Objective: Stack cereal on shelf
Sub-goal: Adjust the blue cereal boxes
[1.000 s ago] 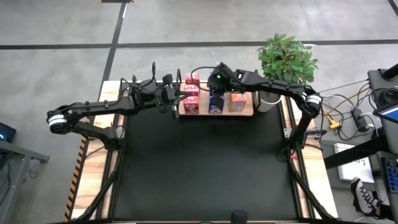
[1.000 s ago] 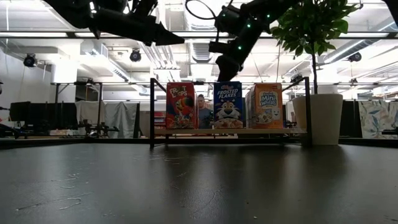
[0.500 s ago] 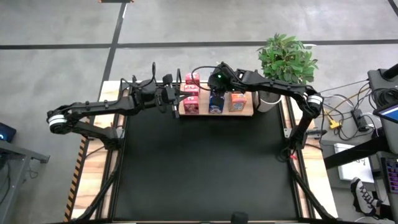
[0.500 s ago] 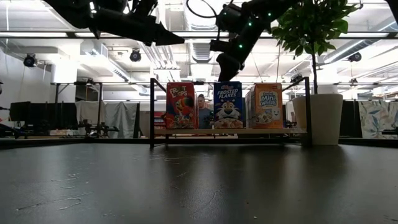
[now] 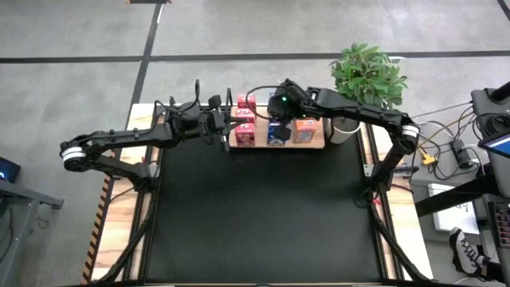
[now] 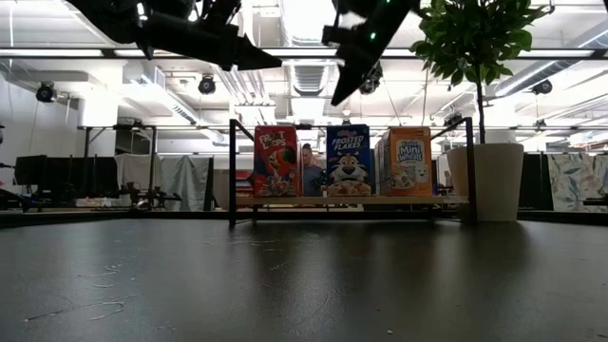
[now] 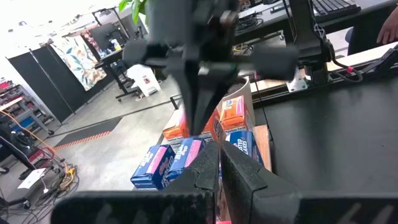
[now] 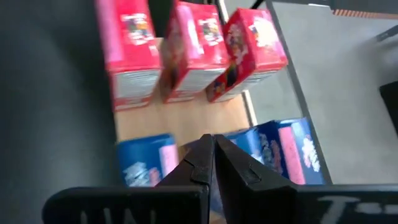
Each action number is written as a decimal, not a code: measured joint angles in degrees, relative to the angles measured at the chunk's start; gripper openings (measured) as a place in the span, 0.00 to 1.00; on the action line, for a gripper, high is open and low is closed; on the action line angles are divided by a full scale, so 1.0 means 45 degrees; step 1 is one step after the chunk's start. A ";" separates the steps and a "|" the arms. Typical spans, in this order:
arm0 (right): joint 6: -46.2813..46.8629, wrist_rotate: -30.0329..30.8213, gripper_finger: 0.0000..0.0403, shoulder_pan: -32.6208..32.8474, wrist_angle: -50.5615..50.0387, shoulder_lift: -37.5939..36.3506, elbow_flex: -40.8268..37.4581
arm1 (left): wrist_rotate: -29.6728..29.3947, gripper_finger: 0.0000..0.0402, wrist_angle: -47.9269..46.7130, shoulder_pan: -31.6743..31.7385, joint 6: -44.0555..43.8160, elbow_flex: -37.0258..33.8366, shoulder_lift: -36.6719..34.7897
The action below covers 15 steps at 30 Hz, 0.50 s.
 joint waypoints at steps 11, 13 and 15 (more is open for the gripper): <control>0.0515 -0.0682 0.02 0.0471 -0.0597 -0.0663 -0.1168 | 0.0005 0.00 -0.0037 0.0000 -0.0092 0.0000 0.0000; 0.0531 -0.0680 0.02 0.0471 -0.0201 -0.0663 -0.1541 | 0.0005 0.00 -0.0039 0.0000 -0.0092 0.0000 0.0000; 0.0534 -0.0678 0.02 0.0466 -0.0036 -0.0663 -0.1796 | 0.0009 0.00 -0.0034 0.0000 -0.0092 0.0000 0.0005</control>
